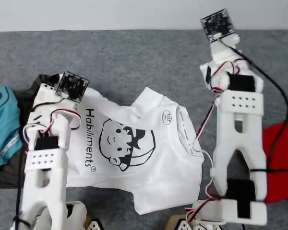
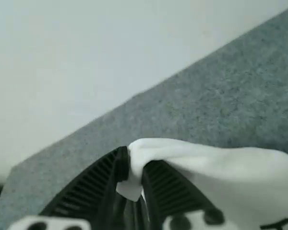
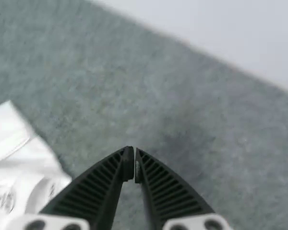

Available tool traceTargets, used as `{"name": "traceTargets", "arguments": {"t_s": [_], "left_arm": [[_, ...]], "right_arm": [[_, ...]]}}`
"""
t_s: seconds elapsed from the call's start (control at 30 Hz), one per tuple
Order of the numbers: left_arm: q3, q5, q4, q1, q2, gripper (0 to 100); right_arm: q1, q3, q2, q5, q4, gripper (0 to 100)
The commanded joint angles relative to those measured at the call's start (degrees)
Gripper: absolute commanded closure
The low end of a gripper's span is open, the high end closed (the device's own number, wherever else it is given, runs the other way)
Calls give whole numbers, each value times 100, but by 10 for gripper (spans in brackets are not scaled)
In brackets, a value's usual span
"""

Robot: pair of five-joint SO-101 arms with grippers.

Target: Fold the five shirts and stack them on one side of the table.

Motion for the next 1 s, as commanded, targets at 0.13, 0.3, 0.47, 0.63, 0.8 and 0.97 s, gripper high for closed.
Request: {"name": "traceTargets", "arguments": {"t_s": [0.13, 0.3, 0.47, 0.63, 0.8, 0.97], "left_arm": [[-391, 62, 2004, 44, 88, 997], [-382, 62, 3209, 35, 114, 997], [-374, 62, 3675, 9, 123, 997], [-171, 62, 3692, 18, 123, 997], [92, 62, 3692, 26, 123, 997], [268, 62, 3684, 26, 123, 997]], "right_arm": [[-567, -1029, 1007, -97, 1121, 988], [-1015, -1890, 1903, -97, 1886, 987], [-1411, -3059, 2932, -97, 2360, 958], [-1798, -4202, 3978, -105, 2844, 795], [-2026, -5389, 4963, -114, 3116, 786], [-2070, -6435, 5877, -826, 3222, 783]]}}
